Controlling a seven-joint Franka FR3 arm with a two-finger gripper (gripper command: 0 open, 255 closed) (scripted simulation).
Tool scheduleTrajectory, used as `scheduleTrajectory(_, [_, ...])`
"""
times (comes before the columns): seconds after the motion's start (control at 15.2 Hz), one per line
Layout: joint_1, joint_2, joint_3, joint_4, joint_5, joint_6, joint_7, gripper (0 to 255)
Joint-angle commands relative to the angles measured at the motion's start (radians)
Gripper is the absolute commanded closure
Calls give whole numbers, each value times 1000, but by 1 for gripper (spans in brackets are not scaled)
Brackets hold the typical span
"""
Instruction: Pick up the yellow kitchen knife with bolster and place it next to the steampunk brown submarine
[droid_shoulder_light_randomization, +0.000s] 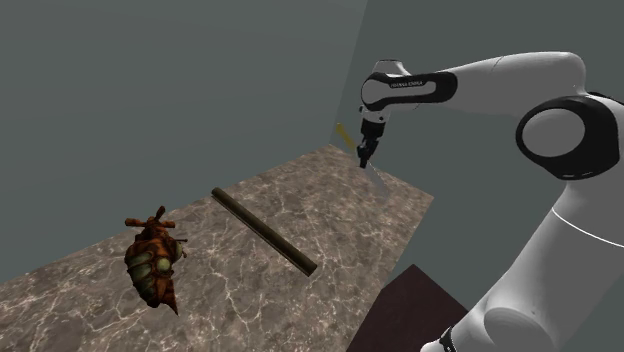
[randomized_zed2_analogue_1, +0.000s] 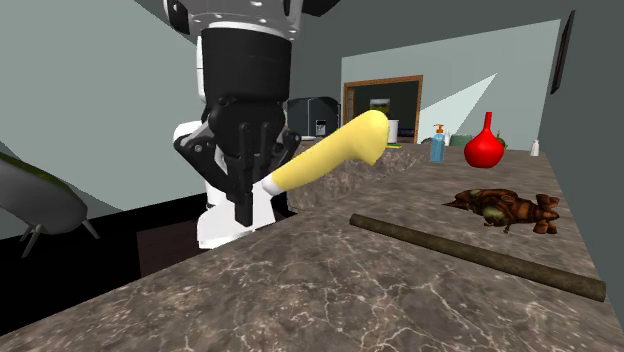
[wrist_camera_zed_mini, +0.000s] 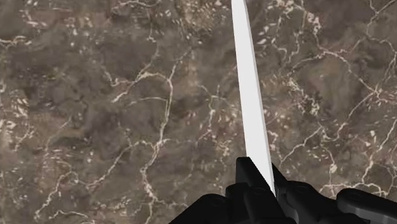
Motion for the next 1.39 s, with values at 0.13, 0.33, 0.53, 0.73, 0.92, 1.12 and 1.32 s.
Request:
scheduleTrajectory(0.13, [0, -10, 0, 42, -2, -52, -1, 255])
scheduleTrajectory(0.33, [25, -58, 18, -7, -9, -52, 44, 255])
scheduleTrajectory(0.53, [60, -121, 49, -83, -15, -40, 112, 255])
scheduleTrajectory(0.73, [93, -177, 84, -148, -15, -32, 181, 255])
scheduleTrajectory(0.92, [125, -224, 121, -201, -9, -27, 250, 255])
scheduleTrajectory(1.12, [157, -263, 161, -245, 1, -23, 318, 255])
scheduleTrajectory(1.32, [190, -293, 202, -278, 15, -21, 387, 255])
